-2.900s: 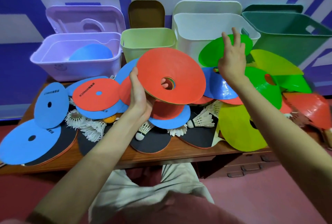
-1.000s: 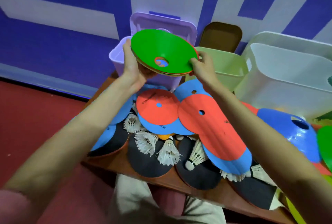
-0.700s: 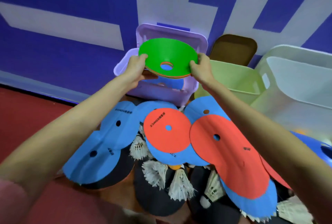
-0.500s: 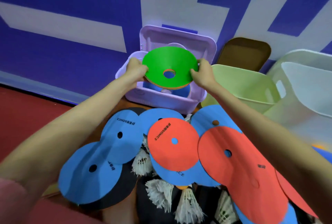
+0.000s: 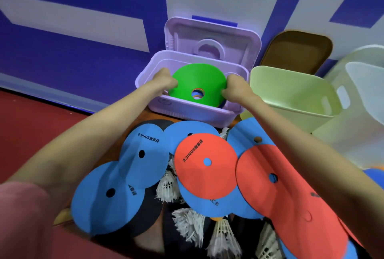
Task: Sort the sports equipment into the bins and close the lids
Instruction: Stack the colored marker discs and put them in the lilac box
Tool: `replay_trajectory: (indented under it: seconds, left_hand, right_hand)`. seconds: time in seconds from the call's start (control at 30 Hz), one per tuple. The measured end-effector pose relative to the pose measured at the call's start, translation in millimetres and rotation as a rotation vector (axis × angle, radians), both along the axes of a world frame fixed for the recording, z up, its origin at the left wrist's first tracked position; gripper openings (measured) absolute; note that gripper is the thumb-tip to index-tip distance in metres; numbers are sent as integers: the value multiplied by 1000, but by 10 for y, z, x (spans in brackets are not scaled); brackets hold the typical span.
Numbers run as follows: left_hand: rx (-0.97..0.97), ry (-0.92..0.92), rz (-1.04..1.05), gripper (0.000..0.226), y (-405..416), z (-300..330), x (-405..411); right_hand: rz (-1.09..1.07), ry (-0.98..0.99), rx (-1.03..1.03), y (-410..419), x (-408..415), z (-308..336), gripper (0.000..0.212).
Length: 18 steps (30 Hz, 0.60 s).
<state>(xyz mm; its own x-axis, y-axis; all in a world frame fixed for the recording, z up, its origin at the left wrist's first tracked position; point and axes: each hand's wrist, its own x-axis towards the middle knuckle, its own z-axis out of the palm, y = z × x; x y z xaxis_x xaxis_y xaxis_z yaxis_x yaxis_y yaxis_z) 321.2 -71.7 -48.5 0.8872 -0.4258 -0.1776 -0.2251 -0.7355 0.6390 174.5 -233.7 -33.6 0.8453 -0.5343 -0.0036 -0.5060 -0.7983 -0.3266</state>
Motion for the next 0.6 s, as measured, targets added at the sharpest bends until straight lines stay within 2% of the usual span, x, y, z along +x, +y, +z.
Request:
replay_trajectory:
  seconds: [0.1,0.17,0.23,0.4,0.6]
  left_hand:
    - [-29,-103,-4,13,25,93,-144]
    - [-119,-160,-6,26,24,140,-299]
    - [-235,-217,-27,33,42,188,-526]
    - [-462,-373,-113,31,182,284,-1263]
    - [-521,-461,-305,36,268,171,-2195]
  right_hand:
    - [28,-55,-25,42,-67,72,28]
    - [46,-111,-21,96,-182,138,37]
    - [75,-173,-34,157,-387,200,39]
    - [65,-337,-177,324,-1222,282,41]
    - [31,-356,-181,470,-2386,218,45]
